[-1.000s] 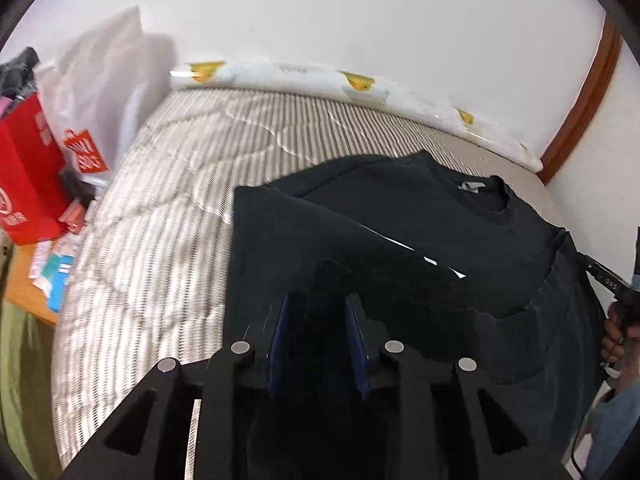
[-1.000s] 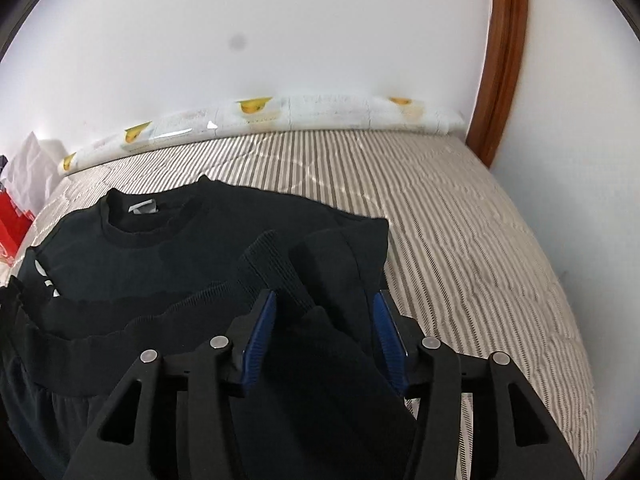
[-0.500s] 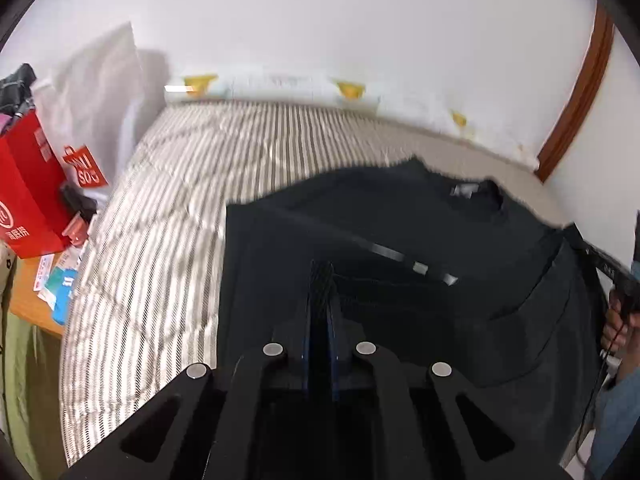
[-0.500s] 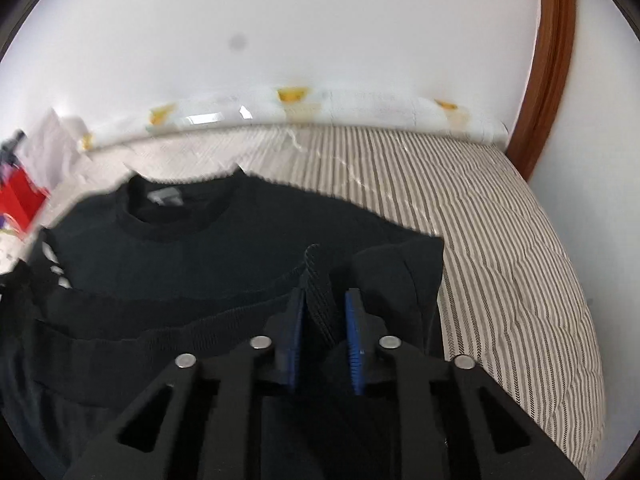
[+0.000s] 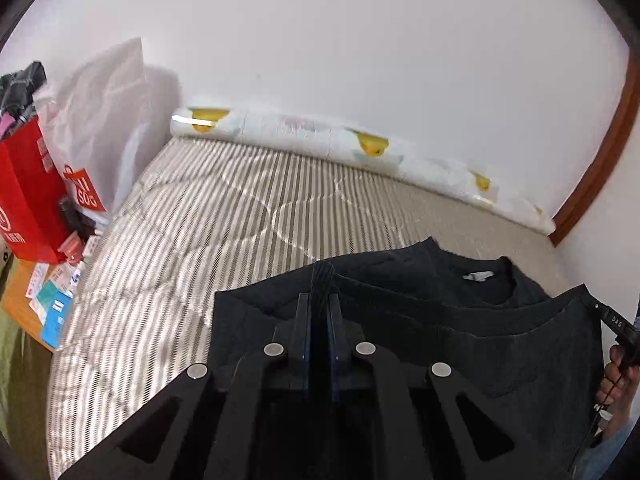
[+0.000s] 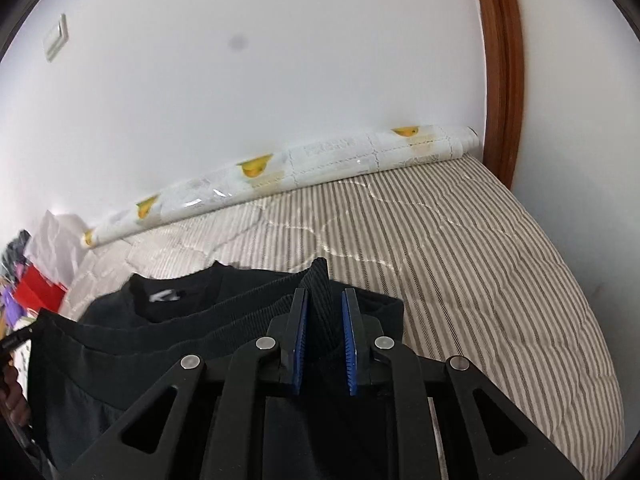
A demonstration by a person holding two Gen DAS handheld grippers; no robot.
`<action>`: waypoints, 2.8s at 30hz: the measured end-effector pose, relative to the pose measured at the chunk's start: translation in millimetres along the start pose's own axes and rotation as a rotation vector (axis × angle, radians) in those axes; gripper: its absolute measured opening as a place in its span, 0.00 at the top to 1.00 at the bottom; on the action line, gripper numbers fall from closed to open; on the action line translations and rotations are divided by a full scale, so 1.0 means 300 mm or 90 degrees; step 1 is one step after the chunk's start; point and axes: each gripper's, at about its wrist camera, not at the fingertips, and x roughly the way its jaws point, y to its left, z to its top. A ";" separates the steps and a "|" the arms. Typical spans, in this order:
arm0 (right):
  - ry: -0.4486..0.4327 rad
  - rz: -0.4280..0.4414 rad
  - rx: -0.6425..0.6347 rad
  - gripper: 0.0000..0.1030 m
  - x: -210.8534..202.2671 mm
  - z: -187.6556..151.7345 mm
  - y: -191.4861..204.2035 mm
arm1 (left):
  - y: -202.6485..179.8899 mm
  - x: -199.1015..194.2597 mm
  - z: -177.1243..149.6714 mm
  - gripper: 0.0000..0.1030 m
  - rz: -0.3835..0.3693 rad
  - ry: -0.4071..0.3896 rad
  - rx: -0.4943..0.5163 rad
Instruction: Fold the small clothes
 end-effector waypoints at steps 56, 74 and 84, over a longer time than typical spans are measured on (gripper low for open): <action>0.043 -0.021 -0.233 0.62 -0.290 -0.691 0.653 | 0.286 -0.411 -0.697 0.45 -0.113 0.046 -0.116; 0.025 0.007 -0.232 0.62 -0.463 -0.770 0.592 | 0.215 -0.320 -0.610 0.46 -0.122 0.030 -0.129; -0.010 -0.014 -0.165 0.62 -0.508 -0.720 0.453 | 0.191 -0.344 -0.583 0.86 -0.058 0.008 -0.120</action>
